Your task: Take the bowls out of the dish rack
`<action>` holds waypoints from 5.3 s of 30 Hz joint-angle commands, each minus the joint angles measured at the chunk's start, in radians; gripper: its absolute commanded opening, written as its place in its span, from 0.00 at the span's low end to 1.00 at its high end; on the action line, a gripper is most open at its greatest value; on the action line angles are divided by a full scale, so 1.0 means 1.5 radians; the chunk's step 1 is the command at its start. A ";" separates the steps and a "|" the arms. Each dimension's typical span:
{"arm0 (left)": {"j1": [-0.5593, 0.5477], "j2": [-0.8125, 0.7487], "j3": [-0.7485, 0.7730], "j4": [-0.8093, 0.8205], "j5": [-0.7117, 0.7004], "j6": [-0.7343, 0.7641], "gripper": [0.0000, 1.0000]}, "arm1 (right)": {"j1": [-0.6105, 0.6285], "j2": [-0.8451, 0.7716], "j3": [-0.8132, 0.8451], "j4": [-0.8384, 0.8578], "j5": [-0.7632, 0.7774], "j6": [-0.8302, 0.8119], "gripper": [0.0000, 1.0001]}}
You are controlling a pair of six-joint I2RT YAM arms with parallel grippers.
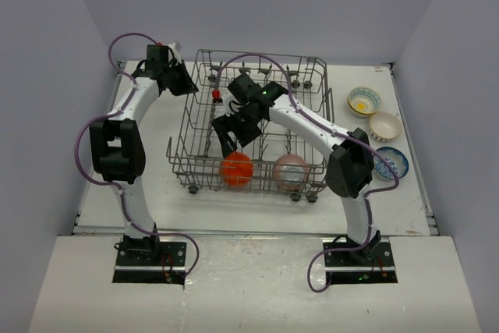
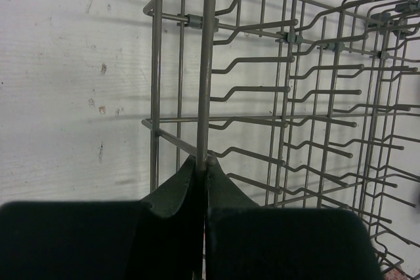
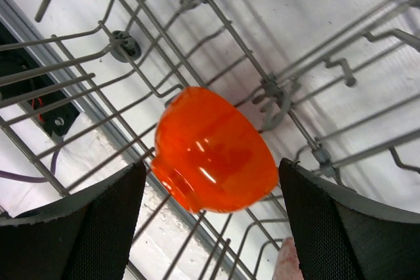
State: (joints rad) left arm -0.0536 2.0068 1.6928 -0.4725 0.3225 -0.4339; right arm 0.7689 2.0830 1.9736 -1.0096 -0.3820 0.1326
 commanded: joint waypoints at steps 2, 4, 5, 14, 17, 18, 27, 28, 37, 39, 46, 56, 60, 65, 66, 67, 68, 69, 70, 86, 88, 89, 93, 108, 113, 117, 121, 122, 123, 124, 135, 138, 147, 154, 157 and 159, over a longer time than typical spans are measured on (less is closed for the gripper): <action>0.023 0.063 -0.019 -0.065 -0.099 -0.005 0.00 | -0.030 -0.063 -0.030 0.004 0.037 -0.005 0.83; 0.023 0.066 -0.020 -0.064 -0.100 -0.005 0.00 | -0.047 -0.062 -0.026 0.005 0.004 -0.002 0.83; 0.023 0.066 -0.021 -0.065 -0.100 -0.005 0.00 | -0.053 -0.057 -0.024 0.002 -0.010 0.000 0.83; 0.024 0.074 -0.006 -0.070 -0.107 -0.002 0.00 | -0.075 -0.061 -0.106 0.037 -0.237 -0.041 0.82; 0.024 0.074 -0.004 -0.072 -0.107 0.001 0.00 | -0.075 -0.081 -0.161 0.069 -0.295 -0.040 0.82; 0.024 0.075 -0.004 -0.074 -0.112 0.001 0.00 | -0.075 -0.089 -0.181 0.074 -0.305 -0.041 0.82; 0.028 0.076 -0.004 -0.069 -0.103 -0.008 0.00 | -0.076 -0.065 -0.187 0.088 -0.332 -0.056 0.82; 0.028 0.076 -0.004 -0.069 -0.102 -0.008 0.00 | -0.076 -0.059 -0.180 0.088 -0.318 -0.053 0.82; 0.028 0.071 -0.007 -0.074 -0.112 -0.003 0.00 | -0.080 -0.061 -0.117 0.077 -0.218 -0.029 0.82; 0.028 0.072 -0.006 -0.074 -0.111 -0.003 0.00 | -0.081 -0.060 -0.124 0.078 -0.214 -0.029 0.83; 0.028 0.076 0.001 -0.077 -0.111 0.003 0.00 | -0.091 -0.049 -0.159 0.104 -0.270 -0.042 0.83; 0.030 0.075 0.012 -0.088 -0.118 0.011 0.00 | -0.099 0.004 -0.145 0.110 -0.343 -0.045 0.86; 0.032 0.074 0.013 -0.088 -0.117 0.011 0.00 | -0.097 0.010 -0.156 0.116 -0.358 -0.043 0.86; 0.033 0.075 0.009 -0.087 -0.117 0.011 0.00 | -0.098 0.024 -0.167 0.124 -0.381 -0.044 0.86; 0.033 0.074 0.008 -0.087 -0.117 0.011 0.00 | -0.098 0.028 -0.168 0.123 -0.381 -0.045 0.86; 0.033 0.073 0.008 -0.087 -0.116 0.011 0.00 | -0.098 0.031 -0.167 0.123 -0.377 -0.045 0.86; 0.033 0.073 0.008 -0.087 -0.116 0.011 0.00 | -0.097 0.035 -0.168 0.123 -0.370 -0.045 0.87; 0.033 0.072 0.008 -0.088 -0.116 0.011 0.00 | -0.097 0.035 -0.168 0.124 -0.360 -0.045 0.87; 0.034 0.073 0.008 -0.086 -0.117 0.011 0.00 | -0.097 0.035 -0.171 0.126 -0.337 -0.044 0.88; 0.036 0.070 -0.005 -0.080 -0.112 0.010 0.00 | -0.089 0.057 -0.153 0.148 -0.215 -0.011 0.90; 0.036 0.071 -0.004 -0.080 -0.112 0.010 0.00 | -0.084 0.054 -0.155 0.156 -0.163 0.002 0.90; 0.036 0.071 -0.004 -0.080 -0.112 0.010 0.00 | -0.084 0.050 -0.158 0.166 -0.158 0.007 0.90; 0.036 0.071 -0.005 -0.080 -0.112 0.011 0.00 | -0.083 0.048 -0.158 0.170 -0.129 0.022 0.90; 0.036 0.068 -0.015 -0.074 -0.108 0.009 0.00 | -0.069 -0.043 -0.165 0.192 -0.031 0.044 0.89; 0.036 0.068 -0.019 -0.072 -0.106 0.006 0.00 | -0.068 -0.053 -0.114 0.171 -0.025 0.040 0.89; 0.036 0.066 -0.022 -0.071 -0.103 0.006 0.00 | -0.068 -0.025 -0.053 0.145 -0.033 0.033 0.89; 0.036 0.062 -0.027 -0.072 -0.109 0.009 0.00 | -0.068 0.016 0.012 0.116 -0.043 0.021 0.90; 0.036 0.061 -0.028 -0.071 -0.109 0.009 0.00 | -0.068 0.030 0.056 0.103 -0.049 0.019 0.90; 0.036 0.061 -0.028 -0.071 -0.108 0.009 0.00 | -0.067 0.044 0.080 0.072 -0.068 0.011 0.89; 0.036 0.061 -0.028 -0.070 -0.106 0.008 0.00 | -0.067 0.066 0.102 0.062 -0.082 0.008 0.89; 0.036 0.059 -0.029 -0.069 -0.102 0.009 0.00 | -0.055 0.096 0.154 0.048 -0.178 -0.017 0.88; 0.036 0.058 -0.030 -0.069 -0.102 0.010 0.00 | -0.047 0.093 0.136 0.051 -0.179 -0.028 0.88; 0.036 0.052 -0.037 -0.070 -0.094 0.013 0.00 | -0.037 0.115 0.141 0.044 -0.237 -0.038 0.87; 0.036 0.039 -0.052 -0.070 -0.094 0.015 0.00 | -0.032 0.140 0.112 0.038 -0.277 -0.049 0.86; 0.036 0.038 -0.048 -0.066 -0.092 0.012 0.00 | -0.032 0.145 0.099 0.032 -0.289 -0.056 0.86; 0.036 0.041 -0.043 -0.068 -0.090 0.010 0.00 | -0.032 0.143 0.085 0.030 -0.294 -0.058 0.85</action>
State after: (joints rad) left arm -0.0383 2.0190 1.6787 -0.3859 0.2985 -0.4271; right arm 0.7143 2.2822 2.1399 -0.9230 -0.7925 0.0742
